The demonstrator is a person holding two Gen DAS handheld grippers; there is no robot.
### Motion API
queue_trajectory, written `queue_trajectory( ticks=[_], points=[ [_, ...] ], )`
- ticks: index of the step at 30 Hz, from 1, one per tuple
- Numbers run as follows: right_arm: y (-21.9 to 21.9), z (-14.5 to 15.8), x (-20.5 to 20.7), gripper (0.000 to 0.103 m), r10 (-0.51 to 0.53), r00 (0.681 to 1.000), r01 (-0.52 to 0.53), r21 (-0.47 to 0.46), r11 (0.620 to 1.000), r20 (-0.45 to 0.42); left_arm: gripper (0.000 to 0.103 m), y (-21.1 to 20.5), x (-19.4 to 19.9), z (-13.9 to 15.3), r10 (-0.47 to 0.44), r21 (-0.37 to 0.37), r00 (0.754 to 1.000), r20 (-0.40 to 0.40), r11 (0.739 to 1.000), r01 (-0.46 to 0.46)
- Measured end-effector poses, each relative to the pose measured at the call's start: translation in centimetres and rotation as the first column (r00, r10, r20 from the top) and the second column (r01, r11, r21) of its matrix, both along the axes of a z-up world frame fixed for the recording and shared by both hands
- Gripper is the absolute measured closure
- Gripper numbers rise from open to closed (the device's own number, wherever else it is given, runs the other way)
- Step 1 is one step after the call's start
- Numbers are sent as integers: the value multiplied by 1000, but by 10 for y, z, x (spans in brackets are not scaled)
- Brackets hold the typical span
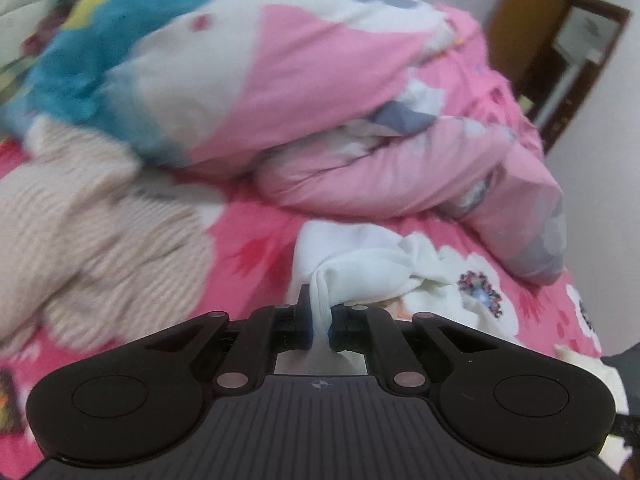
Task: Fold clothes
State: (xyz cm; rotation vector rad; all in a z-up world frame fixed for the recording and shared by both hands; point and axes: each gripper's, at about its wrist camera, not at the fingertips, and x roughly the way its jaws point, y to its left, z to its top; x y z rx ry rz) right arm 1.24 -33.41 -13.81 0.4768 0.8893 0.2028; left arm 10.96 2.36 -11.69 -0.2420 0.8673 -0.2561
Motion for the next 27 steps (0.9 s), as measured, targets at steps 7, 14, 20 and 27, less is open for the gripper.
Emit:
queue_trajectory(
  ticks=[7,14,20,27],
  points=[
    [-8,-10,-70,101,-105,981,108,12,994,-163,99,63,-51,-13,95,39,976,-195,995,-89],
    [-20,-71,-100,100,-178,920,162,-74,984,-350,95,93,-80,-74,60,138,929,-364,990,-10],
    [-15,-66,-103,86,-167,911,101,-187,977,-378,49,81,-73,-47,-87,103,957,-278,987,120],
    [-30,-16,-70,63,-198,963,161,-200,966,-181,29,15,-39,-31,-272,144,958,-90,948,283]
  ],
)
